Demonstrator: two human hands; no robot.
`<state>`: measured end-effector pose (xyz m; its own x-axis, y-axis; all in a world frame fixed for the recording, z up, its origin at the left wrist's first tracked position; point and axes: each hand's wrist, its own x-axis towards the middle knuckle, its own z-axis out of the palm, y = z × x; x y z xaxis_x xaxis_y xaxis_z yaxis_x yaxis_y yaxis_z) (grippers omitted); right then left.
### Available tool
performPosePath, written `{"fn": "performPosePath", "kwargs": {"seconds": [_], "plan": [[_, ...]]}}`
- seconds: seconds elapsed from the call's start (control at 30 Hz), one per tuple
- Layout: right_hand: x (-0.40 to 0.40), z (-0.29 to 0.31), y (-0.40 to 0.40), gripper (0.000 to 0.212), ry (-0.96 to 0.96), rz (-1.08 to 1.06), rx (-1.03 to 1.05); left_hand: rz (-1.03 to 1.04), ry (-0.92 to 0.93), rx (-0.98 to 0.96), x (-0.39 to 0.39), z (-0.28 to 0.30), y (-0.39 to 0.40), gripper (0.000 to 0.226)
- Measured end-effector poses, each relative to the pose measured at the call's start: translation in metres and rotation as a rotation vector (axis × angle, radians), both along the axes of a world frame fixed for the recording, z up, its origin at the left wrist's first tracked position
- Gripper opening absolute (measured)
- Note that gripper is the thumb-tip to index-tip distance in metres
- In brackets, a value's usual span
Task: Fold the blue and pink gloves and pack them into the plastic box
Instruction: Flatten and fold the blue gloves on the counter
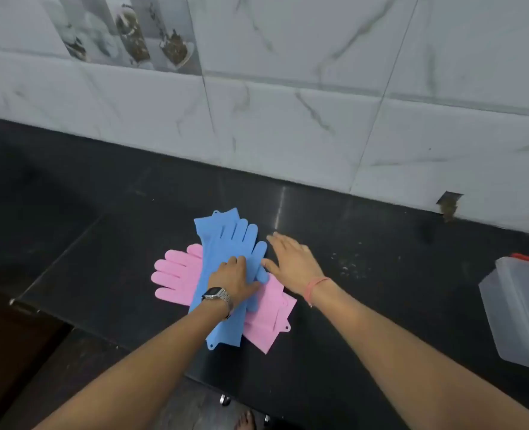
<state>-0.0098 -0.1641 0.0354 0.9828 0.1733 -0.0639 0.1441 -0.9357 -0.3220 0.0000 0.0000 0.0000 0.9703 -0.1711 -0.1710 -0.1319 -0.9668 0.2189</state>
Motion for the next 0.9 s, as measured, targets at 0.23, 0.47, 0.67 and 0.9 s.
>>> {"fn": "performPosePath", "kwargs": {"seconds": [0.23, 0.47, 0.67, 0.9], "plan": [[-0.026, -0.029, 0.030, 0.056, 0.215, 0.001, 0.119, 0.007, 0.036, 0.017, -0.007, -0.001, 0.002, 0.020], [-0.039, -0.036, 0.041, 0.045, 0.246, -0.181, 0.413, 0.017, -0.025, -0.069, -0.007, -0.001, 0.007, 0.017], [-0.039, -0.033, 0.036, 0.052, 0.377, -0.289, 0.712, -0.027, -0.144, -0.164, -0.005, 0.013, 0.003, 0.018], [-0.055, -0.022, 0.016, 0.047, 0.393, -0.269, 0.959, -0.077, -0.153, -0.312, -0.010, 0.022, -0.020, 0.018]]}}
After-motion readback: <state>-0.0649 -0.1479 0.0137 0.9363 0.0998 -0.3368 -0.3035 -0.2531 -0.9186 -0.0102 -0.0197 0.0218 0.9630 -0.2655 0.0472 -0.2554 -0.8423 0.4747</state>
